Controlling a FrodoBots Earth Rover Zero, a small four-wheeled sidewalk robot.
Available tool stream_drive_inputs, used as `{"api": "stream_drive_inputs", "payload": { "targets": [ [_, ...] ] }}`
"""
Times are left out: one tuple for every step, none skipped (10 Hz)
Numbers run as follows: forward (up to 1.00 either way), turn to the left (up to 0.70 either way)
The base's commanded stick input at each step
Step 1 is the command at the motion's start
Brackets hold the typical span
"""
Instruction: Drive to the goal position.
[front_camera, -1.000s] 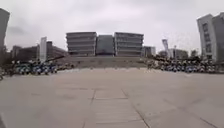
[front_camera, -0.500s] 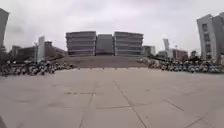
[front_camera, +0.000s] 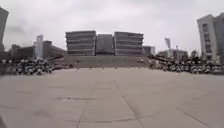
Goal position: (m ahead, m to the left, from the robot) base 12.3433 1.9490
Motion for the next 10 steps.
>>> {"api": "stream_drive_inputs", "payload": {
  "targets": [
    [0.7,0.01],
    [0.7,0.01],
    [0.7,0.01],
    [0.7,0.01],
    [0.7,0.01],
    [0.7,0.01],
    [0.7,0.01],
    [0.7,0.01],
    [0.7,0.01],
    [0.7,0.01]
  ]
}}
